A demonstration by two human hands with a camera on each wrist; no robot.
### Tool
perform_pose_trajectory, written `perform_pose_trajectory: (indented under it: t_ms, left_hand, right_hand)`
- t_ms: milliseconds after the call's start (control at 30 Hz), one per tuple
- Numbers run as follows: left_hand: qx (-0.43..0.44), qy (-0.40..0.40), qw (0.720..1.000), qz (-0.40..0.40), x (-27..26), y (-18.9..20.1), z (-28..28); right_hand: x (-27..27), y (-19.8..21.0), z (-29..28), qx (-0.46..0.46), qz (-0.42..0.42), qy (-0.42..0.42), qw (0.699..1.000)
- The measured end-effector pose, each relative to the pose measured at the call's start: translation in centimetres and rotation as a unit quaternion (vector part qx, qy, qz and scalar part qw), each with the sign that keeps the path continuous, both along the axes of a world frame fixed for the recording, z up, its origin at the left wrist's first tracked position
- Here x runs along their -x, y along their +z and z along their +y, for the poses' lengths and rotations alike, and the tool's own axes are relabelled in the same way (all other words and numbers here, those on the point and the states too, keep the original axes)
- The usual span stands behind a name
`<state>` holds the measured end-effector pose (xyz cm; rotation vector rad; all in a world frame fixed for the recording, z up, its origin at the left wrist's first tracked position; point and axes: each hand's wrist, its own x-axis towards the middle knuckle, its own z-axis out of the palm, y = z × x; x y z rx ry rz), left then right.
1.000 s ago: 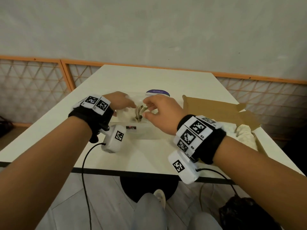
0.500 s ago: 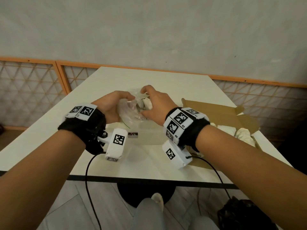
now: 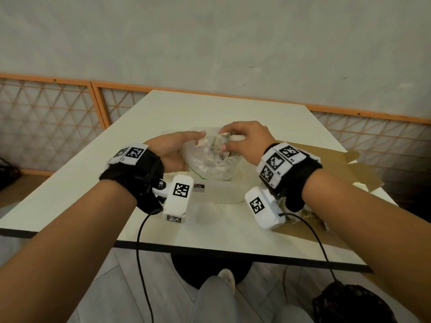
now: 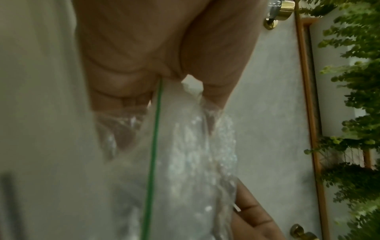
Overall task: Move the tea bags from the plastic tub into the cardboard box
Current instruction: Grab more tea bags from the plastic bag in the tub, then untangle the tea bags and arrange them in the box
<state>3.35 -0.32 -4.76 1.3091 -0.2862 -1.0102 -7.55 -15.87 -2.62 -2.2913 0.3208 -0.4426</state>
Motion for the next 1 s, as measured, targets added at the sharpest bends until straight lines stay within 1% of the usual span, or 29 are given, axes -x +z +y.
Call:
perform_pose_trajectory:
  t_ms: [100, 200, 267, 400, 500, 533, 567, 600, 633, 667, 733, 767, 800, 833, 867, 900, 933, 1000]
  left_hand:
    - [-0.045, -0.029, 0.998, -0.016, 0.2, 0.2, 0.0]
    - [-0.113, -0.019, 0.992, -0.047, 0.1, -0.2, -0.1]
    - [-0.144, -0.002, 0.989, -0.045, 0.1, -0.4, -0.3]
    - [-0.177, 0.081, 0.978, -0.070, -0.4, -0.6, -0.6]
    - [-0.189, 0.118, 0.972, -0.073, -0.7, -0.6, -0.6]
    - [-0.196, 0.125, 0.969, -0.086, -0.4, -0.4, -0.7]
    - [-0.212, 0.134, 0.961, -0.120, -0.3, -0.3, -0.8]
    - [-0.232, 0.150, 0.944, -0.181, -0.1, -0.1, -0.9]
    - [-0.239, 0.179, 0.921, -0.251, 0.0, 0.0, -1.2]
    - [-0.224, 0.213, 0.898, -0.312, 0.2, 0.4, -1.4]
    - [-0.156, 0.260, 0.864, -0.401, 1.0, 1.4, -2.1]
    - [-0.121, 0.271, 0.852, -0.431, 1.7, 2.0, -2.6]
    - [-0.084, 0.273, 0.847, -0.448, 2.5, 2.6, -3.1]
    - [-0.043, 0.267, 0.849, -0.454, 3.4, 3.2, -3.7]
    - [-0.004, 0.248, 0.858, -0.450, 4.6, 3.8, -4.3]
    - [0.028, 0.220, 0.872, -0.437, 5.9, 4.2, -5.0]
    - [0.047, 0.180, 0.895, -0.405, 7.3, 4.5, -5.8]
    - [0.035, 0.096, 0.948, -0.301, 10.0, 4.8, -7.4]
  right_hand:
    - [-0.1, 0.1, -0.5, -0.128, -0.033, -0.012, 0.991]
    - [0.0, 0.7, -0.5, -0.262, -0.067, 0.005, 0.963]
    - [0.3, 1.2, -0.5, -0.319, -0.088, 0.013, 0.944]
    - [1.2, 1.8, -1.9, -0.360, -0.097, -0.003, 0.928]
    - [2.5, 2.3, -3.5, -0.375, -0.088, -0.018, 0.923]
    - [3.0, 2.4, -4.0, -0.375, -0.082, -0.019, 0.923]
    - [3.6, 2.5, -4.4, -0.370, -0.072, -0.018, 0.926]
    - [4.1, 2.6, -4.7, -0.364, -0.059, -0.016, 0.929]
    - [4.9, 2.7, -5.0, -0.359, -0.050, -0.014, 0.932]
    - [5.6, 2.8, -5.3, -0.357, -0.044, -0.012, 0.933]
    - [7.1, 3.2, -6.2, -0.357, -0.044, -0.011, 0.933]
    - [7.8, 3.5, -6.6, -0.357, -0.051, -0.011, 0.933]
    - [8.6, 3.8, -7.0, -0.359, -0.060, -0.011, 0.931]
    - [9.3, 4.2, -7.4, -0.364, -0.070, -0.009, 0.929]
    - [10.0, 4.5, -7.7, -0.371, -0.079, -0.006, 0.925]
    - [10.7, 4.7, -8.0, -0.374, -0.088, -0.002, 0.923]
    - [11.3, 4.9, -8.2, -0.375, -0.094, 0.000, 0.922]
    - [12.3, 5.2, -8.5, -0.376, -0.096, 0.009, 0.922]
